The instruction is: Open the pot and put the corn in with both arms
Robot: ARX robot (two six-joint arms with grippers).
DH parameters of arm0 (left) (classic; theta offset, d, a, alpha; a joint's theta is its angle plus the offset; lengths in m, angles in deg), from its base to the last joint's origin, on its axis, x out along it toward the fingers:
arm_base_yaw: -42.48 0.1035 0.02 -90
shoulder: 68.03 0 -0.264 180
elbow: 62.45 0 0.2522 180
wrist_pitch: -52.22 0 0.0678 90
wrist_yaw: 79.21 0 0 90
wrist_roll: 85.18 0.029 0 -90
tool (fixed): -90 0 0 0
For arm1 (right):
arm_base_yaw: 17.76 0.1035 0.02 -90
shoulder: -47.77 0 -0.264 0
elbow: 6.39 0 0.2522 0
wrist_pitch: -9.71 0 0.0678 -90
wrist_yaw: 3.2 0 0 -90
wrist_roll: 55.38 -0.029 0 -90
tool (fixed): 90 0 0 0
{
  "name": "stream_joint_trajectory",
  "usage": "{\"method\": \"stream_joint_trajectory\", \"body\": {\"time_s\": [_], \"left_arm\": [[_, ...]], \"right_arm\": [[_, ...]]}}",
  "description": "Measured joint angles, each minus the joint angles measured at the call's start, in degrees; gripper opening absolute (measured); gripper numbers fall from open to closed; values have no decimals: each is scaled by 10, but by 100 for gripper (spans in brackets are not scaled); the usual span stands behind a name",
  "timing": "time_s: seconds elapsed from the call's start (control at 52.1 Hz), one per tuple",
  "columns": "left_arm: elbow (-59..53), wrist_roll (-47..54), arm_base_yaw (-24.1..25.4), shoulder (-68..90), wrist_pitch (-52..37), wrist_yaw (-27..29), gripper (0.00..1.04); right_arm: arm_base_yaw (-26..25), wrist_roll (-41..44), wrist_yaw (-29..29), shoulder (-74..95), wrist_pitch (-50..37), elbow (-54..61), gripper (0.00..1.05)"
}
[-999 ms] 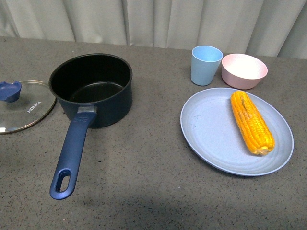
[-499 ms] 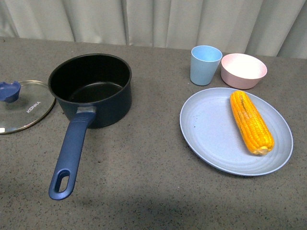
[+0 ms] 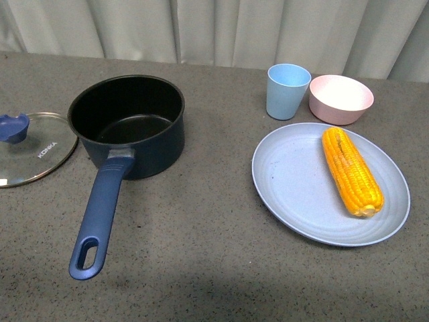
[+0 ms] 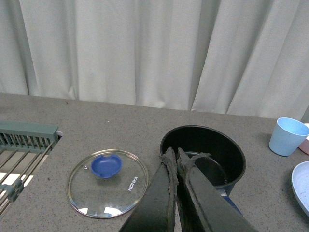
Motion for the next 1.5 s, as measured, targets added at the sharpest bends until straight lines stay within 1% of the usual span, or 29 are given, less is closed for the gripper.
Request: {"method": "stream_joint_trajectory", "body": {"time_s": [0.077,0.096,0.192,0.711,0.73,0.768,0.788,0.941,0.98,1.056,1.076,1.114,1.133,1.172,1.191,1.248,1.325,1.383,1.402,1.421,1.441,1.498], "left_arm": [[0,0,0,-24,23,0,4],[0,0,0,-50,48,0,4],[0,0,0,-75,72,0,4],[0,0,0,-165,162,0,4],[0,0,0,-177,176,0,4],[0,0,0,-224,241,0,4],[0,0,0,-237,252,0,4],[0,0,0,-260,261,0,4],[0,0,0,-260,262,0,9],[0,0,0,-260,262,0,22],[0,0,0,-261,262,0,27],[0,0,0,-261,262,0,36],[0,0,0,-261,262,0,40],[0,0,0,-261,262,0,50],[0,0,0,-261,262,0,54],[0,0,0,-261,262,0,68],[0,0,0,-261,262,0,79],[0,0,0,-261,262,0,90],[0,0,0,-261,262,0,95],[0,0,0,-261,262,0,99],[0,1,0,-261,262,0,100],[0,1,0,-261,262,0,98]], "right_arm": [[0,0,0,0,0,0,96],[0,0,0,0,0,0,96],[0,0,0,0,0,0,96],[0,0,0,0,0,0,96],[0,0,0,0,0,0,96],[0,0,0,0,0,0,96],[0,0,0,0,0,0,96],[0,0,0,0,0,0,96],[0,0,0,0,0,0,96],[0,0,0,0,0,0,96],[0,5,3,6,14,-4,96],[0,20,7,46,70,-29,96],[0,23,6,71,75,-36,96],[3,24,7,156,49,-48,96],[5,23,7,188,31,-52,96],[19,14,7,321,-50,-76,96],[31,7,11,426,-105,-105,96],[40,2,19,526,-146,-137,96],[42,-3,23,574,-153,-155,96],[44,-5,28,604,-157,-167,96],[47,-8,32,648,-160,-184,96],[51,-24,32,740,-154,-225,96]]}}
